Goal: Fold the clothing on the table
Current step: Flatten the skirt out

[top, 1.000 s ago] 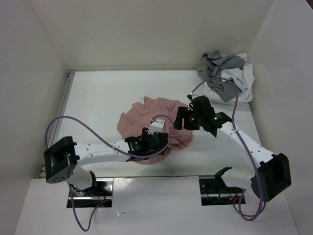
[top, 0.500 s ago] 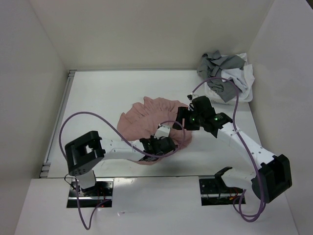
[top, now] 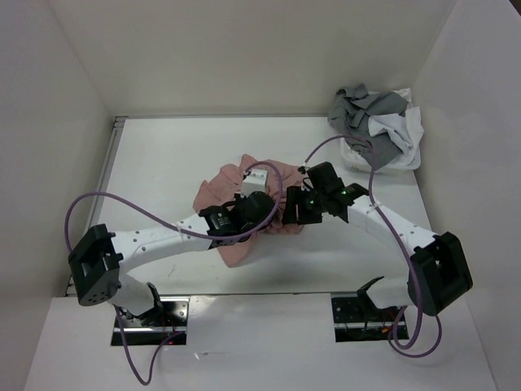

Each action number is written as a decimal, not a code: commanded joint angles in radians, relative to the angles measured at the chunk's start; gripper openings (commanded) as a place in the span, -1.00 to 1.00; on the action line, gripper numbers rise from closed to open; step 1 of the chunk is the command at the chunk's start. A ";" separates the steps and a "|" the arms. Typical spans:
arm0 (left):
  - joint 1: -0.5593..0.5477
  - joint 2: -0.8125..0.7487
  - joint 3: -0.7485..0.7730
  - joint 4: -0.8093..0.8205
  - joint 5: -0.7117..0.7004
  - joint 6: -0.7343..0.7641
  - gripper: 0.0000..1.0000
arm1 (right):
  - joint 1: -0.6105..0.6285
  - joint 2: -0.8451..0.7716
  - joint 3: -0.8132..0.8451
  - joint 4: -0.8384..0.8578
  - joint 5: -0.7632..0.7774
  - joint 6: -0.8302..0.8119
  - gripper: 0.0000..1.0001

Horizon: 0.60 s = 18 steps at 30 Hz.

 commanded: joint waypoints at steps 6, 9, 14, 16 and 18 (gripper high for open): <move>0.048 -0.001 -0.001 0.041 0.056 0.067 -1.00 | 0.025 -0.109 0.032 0.058 -0.046 0.001 0.29; 0.070 0.019 -0.020 0.053 0.076 0.067 -1.00 | 0.025 -0.149 0.067 0.035 -0.022 0.001 0.24; 0.091 0.040 -0.020 0.062 0.115 0.076 -1.00 | 0.044 -0.167 0.058 0.035 -0.022 0.010 0.24; 0.091 0.040 -0.009 0.072 0.116 0.077 -1.00 | 0.053 -0.149 0.047 0.044 -0.022 0.019 0.21; 0.091 0.031 0.002 0.072 0.116 0.086 -1.00 | 0.065 -0.137 0.037 0.066 -0.032 0.030 0.19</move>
